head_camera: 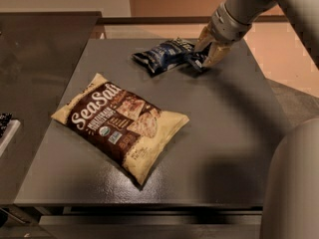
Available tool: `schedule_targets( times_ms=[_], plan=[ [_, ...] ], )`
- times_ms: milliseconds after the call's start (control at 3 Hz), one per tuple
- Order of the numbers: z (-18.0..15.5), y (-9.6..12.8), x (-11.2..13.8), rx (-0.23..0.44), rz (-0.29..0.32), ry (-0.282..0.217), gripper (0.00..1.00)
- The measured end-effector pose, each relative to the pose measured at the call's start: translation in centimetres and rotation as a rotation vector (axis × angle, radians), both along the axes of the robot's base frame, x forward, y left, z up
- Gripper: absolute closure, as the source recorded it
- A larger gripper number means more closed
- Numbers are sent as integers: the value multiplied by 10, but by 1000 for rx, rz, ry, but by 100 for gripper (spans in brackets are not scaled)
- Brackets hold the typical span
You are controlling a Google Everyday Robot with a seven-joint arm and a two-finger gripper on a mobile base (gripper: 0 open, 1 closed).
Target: Move rxbar blueberry near blue chip bag
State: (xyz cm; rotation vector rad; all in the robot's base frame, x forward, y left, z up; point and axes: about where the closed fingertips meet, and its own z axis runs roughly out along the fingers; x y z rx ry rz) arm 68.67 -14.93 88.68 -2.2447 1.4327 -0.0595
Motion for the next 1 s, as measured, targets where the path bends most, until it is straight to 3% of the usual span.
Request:
schedule_targets(
  times_ms=[667, 1000],
  plan=[
    [-14, 3, 5, 40, -37, 8, 12],
    [-17, 5, 6, 40, -34, 11, 0]
  ],
)
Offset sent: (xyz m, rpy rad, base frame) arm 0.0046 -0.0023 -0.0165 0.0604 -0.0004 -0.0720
